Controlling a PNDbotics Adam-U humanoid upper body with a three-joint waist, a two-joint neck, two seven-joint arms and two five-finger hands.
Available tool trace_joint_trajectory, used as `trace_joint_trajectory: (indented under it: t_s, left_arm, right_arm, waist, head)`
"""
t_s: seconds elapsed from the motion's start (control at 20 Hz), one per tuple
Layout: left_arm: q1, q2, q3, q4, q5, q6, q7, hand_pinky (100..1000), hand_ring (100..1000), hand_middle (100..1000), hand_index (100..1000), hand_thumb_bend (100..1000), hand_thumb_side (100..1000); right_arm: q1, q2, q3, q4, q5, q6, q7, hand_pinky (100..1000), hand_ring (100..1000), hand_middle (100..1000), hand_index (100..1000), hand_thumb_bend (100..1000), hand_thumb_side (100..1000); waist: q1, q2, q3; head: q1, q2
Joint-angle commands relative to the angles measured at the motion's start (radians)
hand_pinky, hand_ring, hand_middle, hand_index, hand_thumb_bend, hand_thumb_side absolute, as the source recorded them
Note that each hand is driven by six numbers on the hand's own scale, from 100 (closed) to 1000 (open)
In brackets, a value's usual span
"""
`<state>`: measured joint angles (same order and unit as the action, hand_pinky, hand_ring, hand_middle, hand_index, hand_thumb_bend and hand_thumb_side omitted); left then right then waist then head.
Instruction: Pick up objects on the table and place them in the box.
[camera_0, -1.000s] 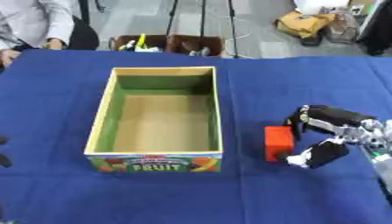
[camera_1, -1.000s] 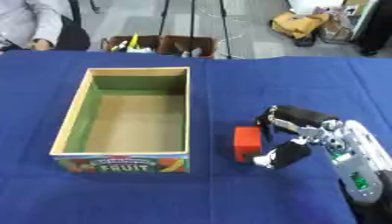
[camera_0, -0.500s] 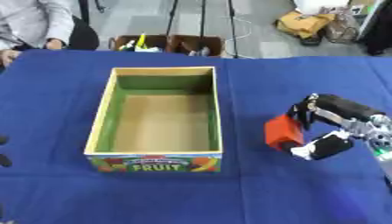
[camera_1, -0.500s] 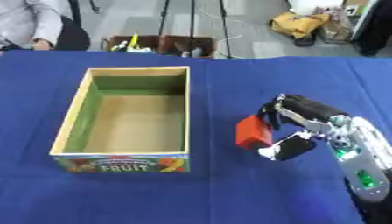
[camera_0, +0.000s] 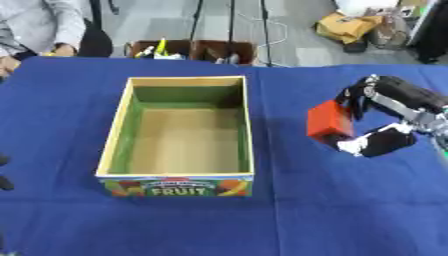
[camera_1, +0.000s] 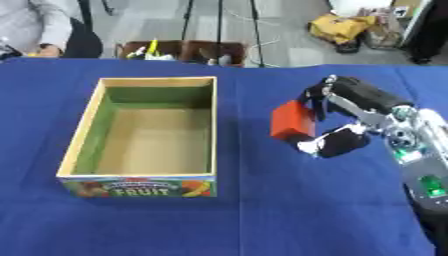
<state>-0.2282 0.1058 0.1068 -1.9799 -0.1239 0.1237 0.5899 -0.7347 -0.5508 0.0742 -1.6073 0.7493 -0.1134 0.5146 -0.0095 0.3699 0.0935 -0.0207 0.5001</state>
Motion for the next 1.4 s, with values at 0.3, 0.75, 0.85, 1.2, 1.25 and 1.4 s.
trace_joint_trajectory:
  t_s: [0.3, 0.75, 0.85, 1.2, 1.25, 1.4]
  left_arm:
    - [0.000, 0.021, -0.008, -0.020, 0.001, 0.000, -0.007, 226, 465, 518, 412, 100, 818]
    - [-0.003, 0.026, -0.017, -0.020, 0.002, -0.001, -0.017, 225, 464, 517, 411, 100, 817]
    - [-0.006, 0.027, -0.021, -0.020, 0.003, -0.001, -0.021, 225, 463, 517, 411, 100, 816]
    - [-0.018, 0.031, -0.024, -0.020, 0.005, -0.006, -0.024, 225, 463, 517, 411, 100, 815]
    - [-0.019, 0.031, -0.025, -0.020, 0.005, -0.007, -0.025, 224, 463, 517, 411, 100, 814]
    - [-0.021, 0.030, -0.028, -0.020, 0.007, -0.007, -0.029, 224, 463, 517, 411, 100, 809]
  right_arm:
    - [-0.106, -0.045, 0.016, -0.063, -0.068, 0.036, -0.014, 546, 650, 361, 353, 100, 376]
    - [-0.268, -0.014, 0.050, -0.016, -0.109, 0.061, -0.018, 542, 647, 359, 345, 100, 364]
    - [-0.302, 0.001, 0.056, 0.010, -0.106, 0.062, -0.019, 541, 647, 362, 349, 100, 362]
    - [-0.390, 0.054, 0.066, 0.135, -0.037, 0.068, -0.063, 536, 645, 361, 348, 100, 359]
    - [-0.403, 0.067, 0.067, 0.156, -0.020, 0.067, -0.070, 536, 645, 362, 348, 100, 359]
    - [-0.437, 0.106, 0.068, 0.218, 0.044, 0.060, -0.094, 534, 646, 366, 348, 100, 337]
  waist:
    - [-0.005, -0.031, 0.010]
    - [-0.016, -0.027, 0.047]
    - [-0.019, -0.024, 0.056]
    - [-0.029, -0.010, 0.111]
    - [-0.029, -0.009, 0.116]
    - [-0.029, -0.004, 0.127]
  head:
    - [-0.019, 0.004]
    - [-0.059, -0.003]
    - [-0.069, -0.005]
    - [-0.105, -0.027]
    - [-0.110, -0.029]
    - [-0.126, -0.029]
